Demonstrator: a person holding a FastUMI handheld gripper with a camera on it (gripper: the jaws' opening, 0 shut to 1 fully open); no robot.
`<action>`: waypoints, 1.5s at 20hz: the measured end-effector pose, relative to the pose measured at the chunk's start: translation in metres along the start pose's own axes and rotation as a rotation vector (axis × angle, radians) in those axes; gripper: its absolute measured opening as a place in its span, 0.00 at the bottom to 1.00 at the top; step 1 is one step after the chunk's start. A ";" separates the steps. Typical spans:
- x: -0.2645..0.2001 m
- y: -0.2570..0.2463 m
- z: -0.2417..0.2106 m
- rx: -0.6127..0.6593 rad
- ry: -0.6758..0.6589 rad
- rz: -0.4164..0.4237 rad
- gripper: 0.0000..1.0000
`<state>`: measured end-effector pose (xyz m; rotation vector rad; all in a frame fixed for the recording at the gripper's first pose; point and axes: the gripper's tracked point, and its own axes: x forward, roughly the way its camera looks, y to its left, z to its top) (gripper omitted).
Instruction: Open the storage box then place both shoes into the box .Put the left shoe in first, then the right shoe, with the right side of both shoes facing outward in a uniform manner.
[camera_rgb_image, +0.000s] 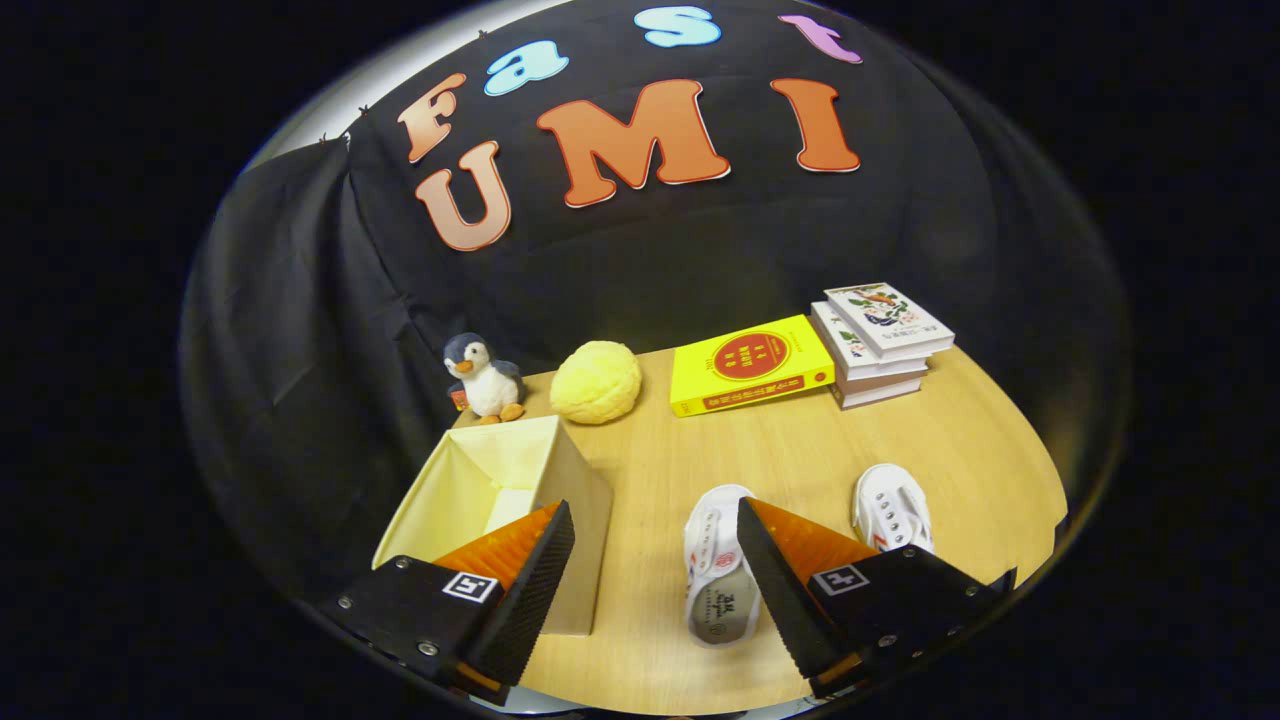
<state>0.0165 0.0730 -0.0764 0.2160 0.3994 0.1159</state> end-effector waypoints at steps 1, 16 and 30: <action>0.000 -0.007 -0.002 -0.006 -0.009 -0.017 0.98; 0.022 -0.062 -0.089 -0.162 0.097 -0.138 0.99; 0.084 -0.082 -0.142 -0.215 0.204 -0.152 0.82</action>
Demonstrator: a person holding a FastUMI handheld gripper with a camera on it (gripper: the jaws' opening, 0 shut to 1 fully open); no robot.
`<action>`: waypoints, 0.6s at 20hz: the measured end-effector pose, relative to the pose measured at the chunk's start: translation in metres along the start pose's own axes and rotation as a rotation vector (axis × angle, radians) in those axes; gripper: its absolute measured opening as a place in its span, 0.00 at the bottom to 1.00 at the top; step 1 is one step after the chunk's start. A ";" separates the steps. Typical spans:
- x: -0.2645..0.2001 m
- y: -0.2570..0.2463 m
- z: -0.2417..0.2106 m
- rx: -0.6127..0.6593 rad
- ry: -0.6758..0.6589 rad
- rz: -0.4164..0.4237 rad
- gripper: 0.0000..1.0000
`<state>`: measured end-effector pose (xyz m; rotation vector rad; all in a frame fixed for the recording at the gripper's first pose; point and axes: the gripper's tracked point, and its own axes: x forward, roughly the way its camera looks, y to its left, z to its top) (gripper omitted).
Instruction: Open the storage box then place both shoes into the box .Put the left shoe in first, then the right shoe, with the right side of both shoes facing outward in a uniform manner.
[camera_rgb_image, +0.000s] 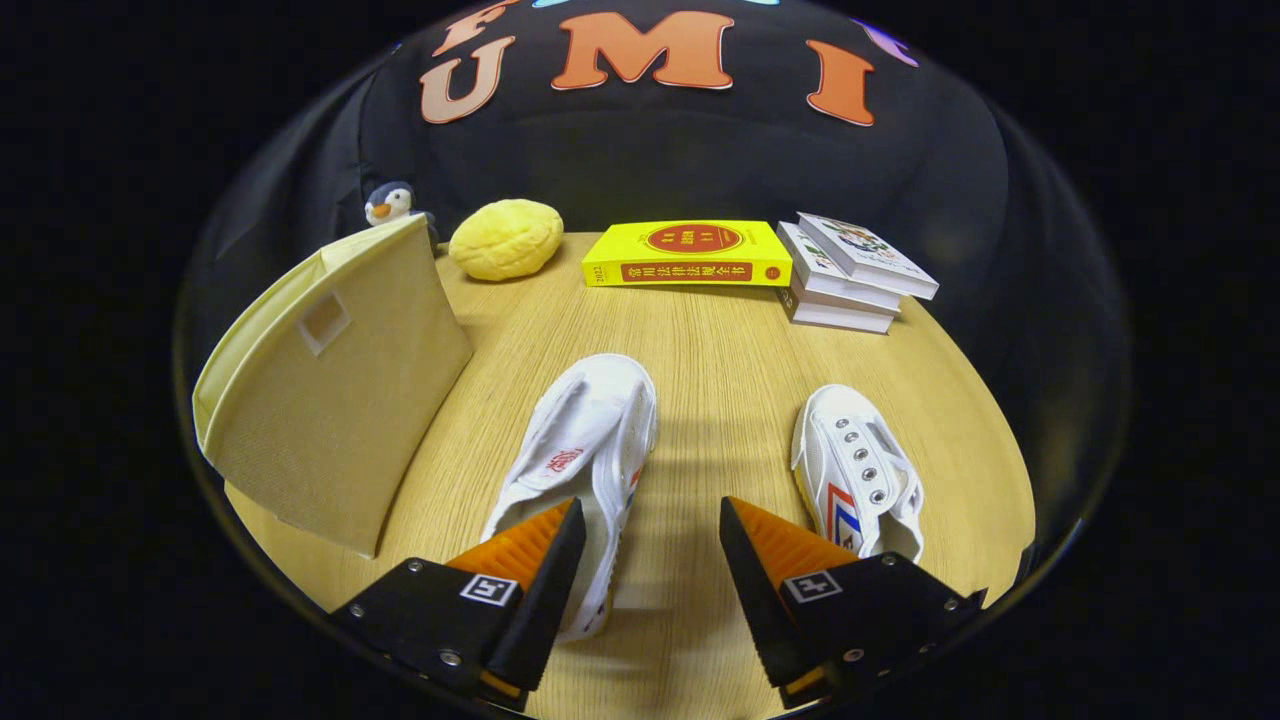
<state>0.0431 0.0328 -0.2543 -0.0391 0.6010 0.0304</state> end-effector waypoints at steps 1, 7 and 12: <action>0.004 0.001 -0.001 0.001 0.002 0.003 0.76; 0.023 0.013 -0.004 0.023 0.050 0.026 0.14; 0.016 0.024 0.020 0.057 -0.047 0.071 0.00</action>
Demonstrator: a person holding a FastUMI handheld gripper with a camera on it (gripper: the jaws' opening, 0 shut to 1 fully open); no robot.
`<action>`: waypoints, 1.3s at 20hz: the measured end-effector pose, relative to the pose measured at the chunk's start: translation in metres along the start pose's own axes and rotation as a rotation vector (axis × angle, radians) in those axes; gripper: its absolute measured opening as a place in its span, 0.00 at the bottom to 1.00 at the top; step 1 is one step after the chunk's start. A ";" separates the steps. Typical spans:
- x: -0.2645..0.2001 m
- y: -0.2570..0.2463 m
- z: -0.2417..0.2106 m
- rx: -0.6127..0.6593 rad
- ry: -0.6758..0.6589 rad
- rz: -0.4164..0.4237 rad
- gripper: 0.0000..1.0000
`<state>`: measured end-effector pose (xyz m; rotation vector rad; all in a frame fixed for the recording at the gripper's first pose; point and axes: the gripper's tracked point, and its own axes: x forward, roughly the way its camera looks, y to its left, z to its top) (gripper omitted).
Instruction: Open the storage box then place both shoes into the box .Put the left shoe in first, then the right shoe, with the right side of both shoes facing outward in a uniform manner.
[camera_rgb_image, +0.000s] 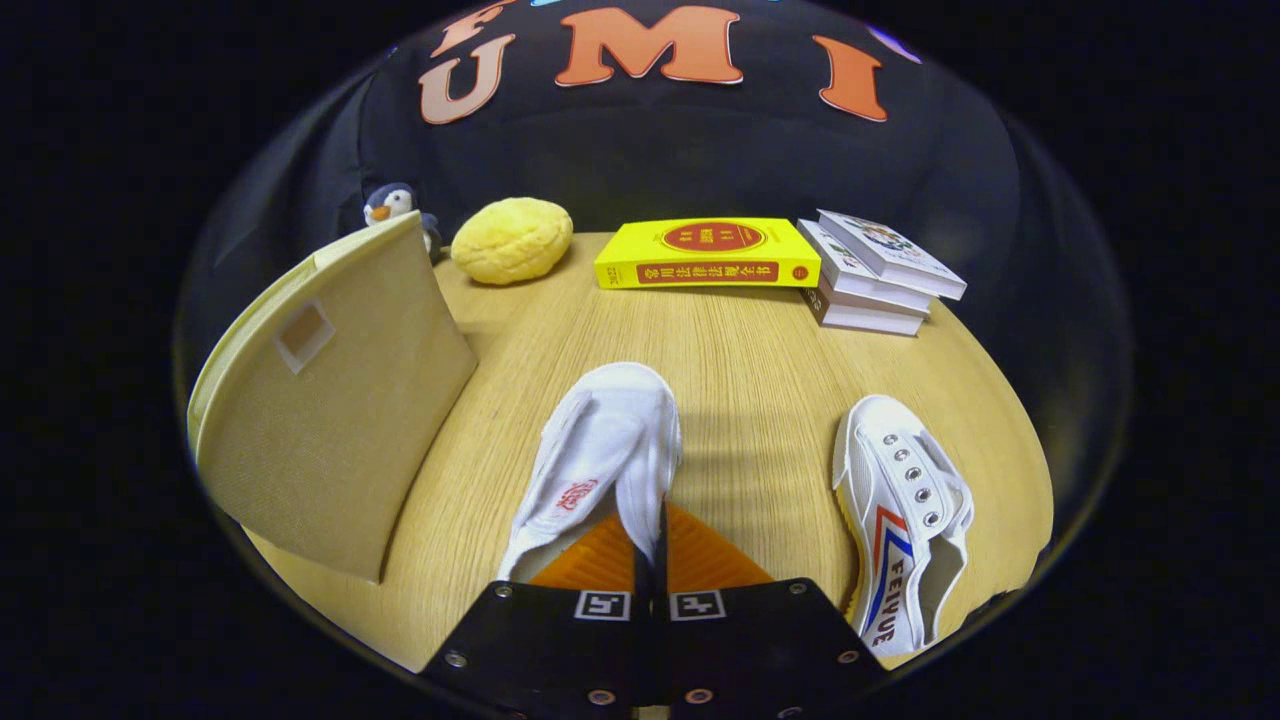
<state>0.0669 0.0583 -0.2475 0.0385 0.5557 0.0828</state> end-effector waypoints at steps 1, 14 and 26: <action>0.000 0.002 0.004 0.038 -0.004 0.026 0.00; -0.049 0.005 0.050 0.081 -0.074 0.065 0.00; -0.129 0.061 0.127 0.216 -0.197 -0.022 0.00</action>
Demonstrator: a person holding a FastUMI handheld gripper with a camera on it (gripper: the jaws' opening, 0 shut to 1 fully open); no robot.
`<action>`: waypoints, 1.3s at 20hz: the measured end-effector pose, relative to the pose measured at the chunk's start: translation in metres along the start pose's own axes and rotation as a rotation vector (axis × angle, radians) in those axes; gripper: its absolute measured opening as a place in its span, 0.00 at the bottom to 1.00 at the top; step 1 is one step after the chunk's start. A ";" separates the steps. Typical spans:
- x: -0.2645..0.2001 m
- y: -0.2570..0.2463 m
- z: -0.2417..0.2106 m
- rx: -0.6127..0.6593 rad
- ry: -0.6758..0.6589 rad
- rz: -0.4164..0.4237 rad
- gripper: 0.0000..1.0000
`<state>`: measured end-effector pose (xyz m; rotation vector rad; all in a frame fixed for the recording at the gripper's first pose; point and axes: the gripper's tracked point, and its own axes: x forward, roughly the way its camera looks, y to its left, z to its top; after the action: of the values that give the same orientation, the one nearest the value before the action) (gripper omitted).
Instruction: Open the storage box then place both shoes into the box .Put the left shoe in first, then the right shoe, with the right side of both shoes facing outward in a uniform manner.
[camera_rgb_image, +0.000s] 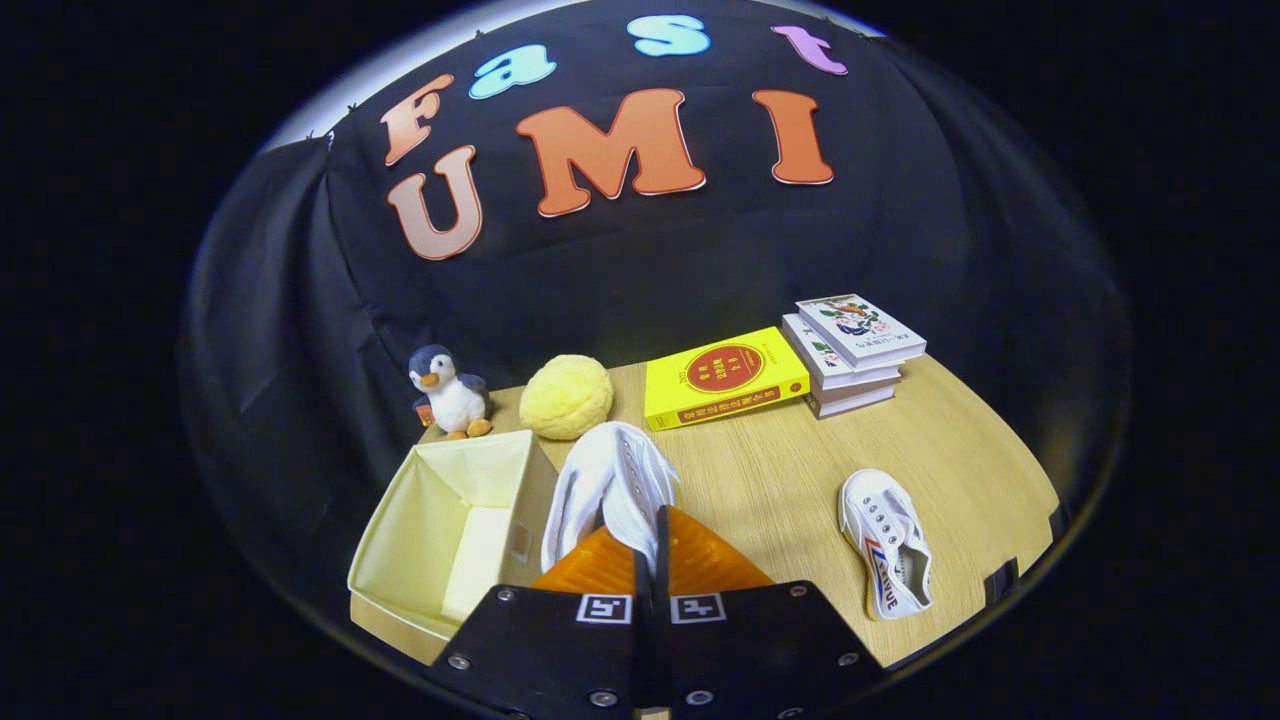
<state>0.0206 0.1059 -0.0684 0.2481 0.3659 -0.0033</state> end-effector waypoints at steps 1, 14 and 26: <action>-0.005 0.007 0.005 0.009 -0.009 -0.010 0.00; -0.023 0.147 0.008 0.092 -0.025 0.068 0.00; 0.028 0.207 -0.051 0.086 0.099 0.063 0.00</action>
<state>0.0382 0.3201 -0.0752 0.3459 0.4566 0.0557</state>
